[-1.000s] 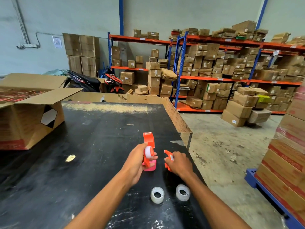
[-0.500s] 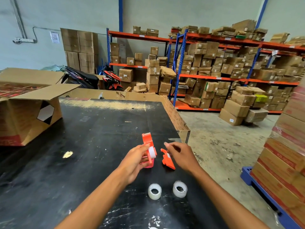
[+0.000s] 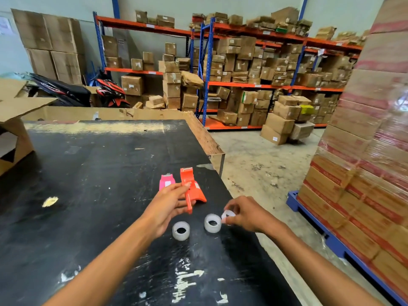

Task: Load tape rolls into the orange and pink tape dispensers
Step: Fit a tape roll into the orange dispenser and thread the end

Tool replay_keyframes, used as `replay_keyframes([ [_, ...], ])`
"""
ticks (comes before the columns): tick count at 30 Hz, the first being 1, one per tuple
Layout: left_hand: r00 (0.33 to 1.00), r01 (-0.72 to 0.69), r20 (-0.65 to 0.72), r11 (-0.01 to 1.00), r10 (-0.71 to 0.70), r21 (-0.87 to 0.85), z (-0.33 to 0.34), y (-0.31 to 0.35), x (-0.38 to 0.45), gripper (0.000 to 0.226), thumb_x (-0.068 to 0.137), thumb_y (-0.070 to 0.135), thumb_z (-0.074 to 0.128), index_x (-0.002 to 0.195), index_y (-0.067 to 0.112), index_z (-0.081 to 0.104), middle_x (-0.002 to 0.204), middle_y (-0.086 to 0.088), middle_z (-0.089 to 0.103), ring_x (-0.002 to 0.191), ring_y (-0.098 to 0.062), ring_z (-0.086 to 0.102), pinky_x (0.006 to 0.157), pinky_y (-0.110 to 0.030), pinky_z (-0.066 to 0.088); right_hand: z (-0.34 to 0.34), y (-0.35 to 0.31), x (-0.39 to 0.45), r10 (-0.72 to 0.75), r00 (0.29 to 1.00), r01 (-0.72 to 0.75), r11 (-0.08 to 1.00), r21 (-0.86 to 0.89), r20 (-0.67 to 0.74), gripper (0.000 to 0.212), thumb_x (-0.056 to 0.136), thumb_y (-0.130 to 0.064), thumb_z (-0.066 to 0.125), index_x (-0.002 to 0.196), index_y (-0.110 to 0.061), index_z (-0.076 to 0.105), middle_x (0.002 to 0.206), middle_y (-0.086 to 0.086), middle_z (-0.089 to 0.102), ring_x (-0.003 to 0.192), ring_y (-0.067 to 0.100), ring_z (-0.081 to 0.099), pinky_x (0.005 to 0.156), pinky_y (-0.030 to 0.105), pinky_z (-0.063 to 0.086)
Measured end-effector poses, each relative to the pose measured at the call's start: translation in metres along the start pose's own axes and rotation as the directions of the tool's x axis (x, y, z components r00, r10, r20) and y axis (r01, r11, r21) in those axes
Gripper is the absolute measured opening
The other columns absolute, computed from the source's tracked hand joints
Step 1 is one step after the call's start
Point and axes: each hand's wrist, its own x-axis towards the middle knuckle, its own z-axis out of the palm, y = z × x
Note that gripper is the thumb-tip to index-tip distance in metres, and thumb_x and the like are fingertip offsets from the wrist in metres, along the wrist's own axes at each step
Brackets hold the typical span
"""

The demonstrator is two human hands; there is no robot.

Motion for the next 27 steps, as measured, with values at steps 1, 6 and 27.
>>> replay_keyframes([
  [1,1.000,0.003,-0.007,1.000,-0.003,-0.005,-0.001,-0.001,-0.001,0.031,0.089,0.026,0.059,0.113,0.007,0.062,0.101,-0.015,0.072,0.088,-0.025,0.068,0.073,-0.033,0.053,0.004,0.006,-0.002,0.048,0.999,-0.046,0.996,-0.080,0.023,0.023,0.079,-0.024,0.072,0.099,-0.012,0.070,0.087,0.001,0.067,0.074,0.013,0.057,0.061,0.021,0.044],
  [6,1.000,0.025,-0.013,1.000,-0.025,-0.006,-0.001,-0.012,-0.012,0.035,0.088,0.026,0.062,0.113,0.000,0.063,0.106,-0.022,0.070,0.087,-0.026,0.068,0.077,-0.037,0.056,0.018,0.016,-0.003,0.145,0.989,-0.133,0.966,-0.220,0.038,0.045,0.073,-0.036,0.076,0.113,-0.020,0.064,0.120,0.009,0.065,0.106,0.028,0.061,0.089,0.036,0.051],
  [27,0.996,-0.014,-0.092,0.999,0.017,0.033,-0.012,-0.020,-0.049,0.033,0.086,0.035,0.063,0.099,0.005,0.071,0.101,-0.018,0.075,0.087,-0.023,0.071,0.073,-0.029,0.057,0.033,-0.038,-0.017,-0.036,0.992,0.112,0.655,0.747,-0.118,0.036,0.083,-0.016,0.070,0.119,-0.012,0.063,0.105,0.024,0.070,0.088,0.020,0.068,0.070,0.024,0.059],
])
